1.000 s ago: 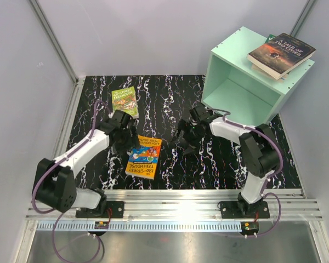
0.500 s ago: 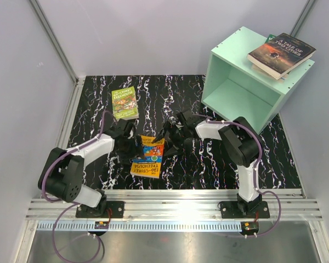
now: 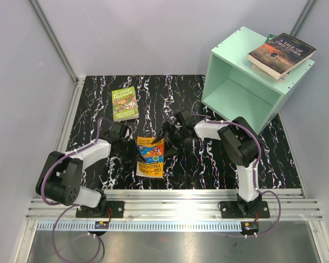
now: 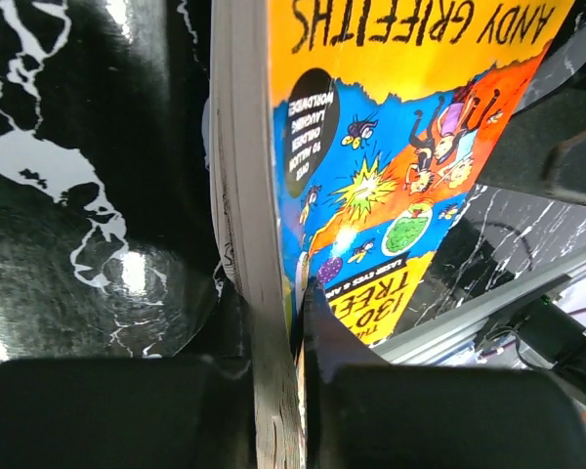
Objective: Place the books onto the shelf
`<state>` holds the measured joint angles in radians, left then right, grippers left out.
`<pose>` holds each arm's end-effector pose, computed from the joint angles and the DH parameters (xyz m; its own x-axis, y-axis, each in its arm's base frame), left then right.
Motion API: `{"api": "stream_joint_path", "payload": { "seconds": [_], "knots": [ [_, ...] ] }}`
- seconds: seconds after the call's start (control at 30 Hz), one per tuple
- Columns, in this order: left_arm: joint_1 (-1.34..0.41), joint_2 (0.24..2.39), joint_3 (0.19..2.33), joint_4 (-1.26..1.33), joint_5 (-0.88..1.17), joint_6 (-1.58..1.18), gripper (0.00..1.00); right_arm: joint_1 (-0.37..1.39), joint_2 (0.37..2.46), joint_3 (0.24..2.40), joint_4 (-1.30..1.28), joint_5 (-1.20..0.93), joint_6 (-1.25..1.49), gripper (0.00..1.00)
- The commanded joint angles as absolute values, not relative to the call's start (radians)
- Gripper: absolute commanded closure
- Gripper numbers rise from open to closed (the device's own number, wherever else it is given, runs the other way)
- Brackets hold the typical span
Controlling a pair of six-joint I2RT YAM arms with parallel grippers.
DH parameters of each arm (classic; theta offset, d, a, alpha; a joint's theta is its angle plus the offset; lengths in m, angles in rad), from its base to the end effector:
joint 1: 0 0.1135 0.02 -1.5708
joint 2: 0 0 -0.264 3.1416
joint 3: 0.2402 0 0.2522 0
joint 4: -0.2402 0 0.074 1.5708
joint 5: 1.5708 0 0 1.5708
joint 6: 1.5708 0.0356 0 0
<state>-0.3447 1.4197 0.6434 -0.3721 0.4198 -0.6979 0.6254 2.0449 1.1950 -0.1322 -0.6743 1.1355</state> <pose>0.2217 -0.0950 0.1485 -0.9571 -0.2798 -0.0752 -0.1947 0.8133 -0.5483 0.3144 0.2544 0.1193 -0.9538 0.1849 0.2367 0.3000 0.6229 0.7225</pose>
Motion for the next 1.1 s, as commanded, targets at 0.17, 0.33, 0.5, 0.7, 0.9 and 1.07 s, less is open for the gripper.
{"api": "stream_joint_path", "payload": {
  "seconds": [0.17, 0.33, 0.5, 0.7, 0.9, 1.07],
  "knots": [
    [-0.388, 1.375, 0.722, -0.379, 0.514, -0.640, 1.00, 0.692, 2.013, 1.169, -0.241, -0.623, 1.003, 0.01],
    [-0.359, 1.266, 0.773, -0.391, 0.581, -0.690, 1.00, 0.690, 1.944, 1.109, -0.213, -0.638, 1.009, 0.01],
    [-0.308, 1.224, 0.821, -0.411, 0.663, -0.715, 1.00, 0.692, 1.872, 1.103, -0.250, -0.624, 0.986, 0.00],
    [-0.272, 1.178, 0.798, -0.373, 0.768, -0.765, 1.00, 0.690, 1.774, 1.097, -0.255, -0.592, 1.011, 0.02],
    [-0.271, 1.144, 0.726, -0.344, 0.799, -0.788, 1.00, 0.689, 1.660, 1.160, -0.232, -0.566, 1.057, 0.63],
    [-0.272, 1.126, 0.768, -0.470, 0.711, -0.709, 0.87, 0.690, 1.597, 1.195, -0.287, -0.545, 1.060, 1.00]
  ]
}}
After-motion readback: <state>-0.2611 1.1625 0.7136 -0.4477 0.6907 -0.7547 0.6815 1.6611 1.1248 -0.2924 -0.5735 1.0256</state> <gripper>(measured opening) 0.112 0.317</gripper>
